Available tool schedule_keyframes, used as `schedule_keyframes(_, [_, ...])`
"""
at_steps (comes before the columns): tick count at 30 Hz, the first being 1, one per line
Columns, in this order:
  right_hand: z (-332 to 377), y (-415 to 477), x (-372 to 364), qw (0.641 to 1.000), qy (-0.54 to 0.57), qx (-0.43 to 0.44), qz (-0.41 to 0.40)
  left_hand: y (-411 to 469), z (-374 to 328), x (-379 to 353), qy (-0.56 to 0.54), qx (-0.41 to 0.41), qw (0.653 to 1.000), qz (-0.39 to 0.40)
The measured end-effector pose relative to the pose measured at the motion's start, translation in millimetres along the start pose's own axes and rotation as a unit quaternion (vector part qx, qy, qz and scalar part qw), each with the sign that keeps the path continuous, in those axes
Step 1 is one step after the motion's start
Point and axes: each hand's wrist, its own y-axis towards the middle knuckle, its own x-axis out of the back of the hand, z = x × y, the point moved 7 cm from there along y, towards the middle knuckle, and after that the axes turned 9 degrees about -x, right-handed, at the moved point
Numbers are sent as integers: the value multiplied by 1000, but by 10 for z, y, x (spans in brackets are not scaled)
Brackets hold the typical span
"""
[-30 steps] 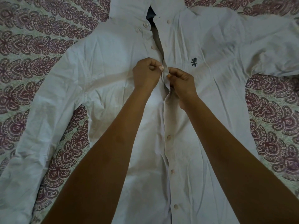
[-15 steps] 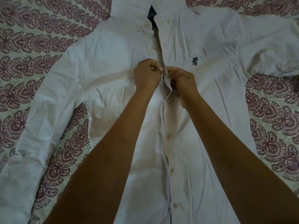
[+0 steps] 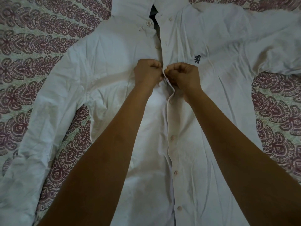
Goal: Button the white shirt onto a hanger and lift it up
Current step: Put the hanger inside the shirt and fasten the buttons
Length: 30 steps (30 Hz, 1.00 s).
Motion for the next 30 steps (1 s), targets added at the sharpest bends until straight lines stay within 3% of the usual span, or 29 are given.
schedule_keyframes(4, [121, 11, -2, 982, -147, 89, -81, -11, 54, 12, -56, 43, 997, -1])
schedule_keyframes(7, [174, -64, -43, 963, -189, 154, -112, -54, 109, -42, -133, 68, 989, -5])
schedule_keyframes(10, [152, -129, -66, 949, -209, 188, -140, -70, 194, -47, -163, 63, 983, -59])
schedule_keyframes(13, [111, -172, -82, 951, -189, 192, -149, -74, 239, -58, -151, 60, 983, -86])
schedule_keyframes(17, [125, -203, -73, 949, -179, 198, -164, -108, 186, -43, -77, -6, 990, -114])
schedule_keyframes(21, [145, -178, -43, 958, -171, 181, -145, -106, 166, -49, -57, -42, 990, -124])
schedule_keyframes(24, [72, -32, 1, 986, -113, 93, -81, -50, 145, -44, -34, -67, 992, -97])
schedule_keyframes(27, [44, 72, 13, 998, -62, 19, -1, -30, 36, -7, 87, -160, 981, -63])
schedule_keyframes(30, [72, 90, 5, 996, -93, 10, 4, -73, -29, -12, 164, -241, 955, -60])
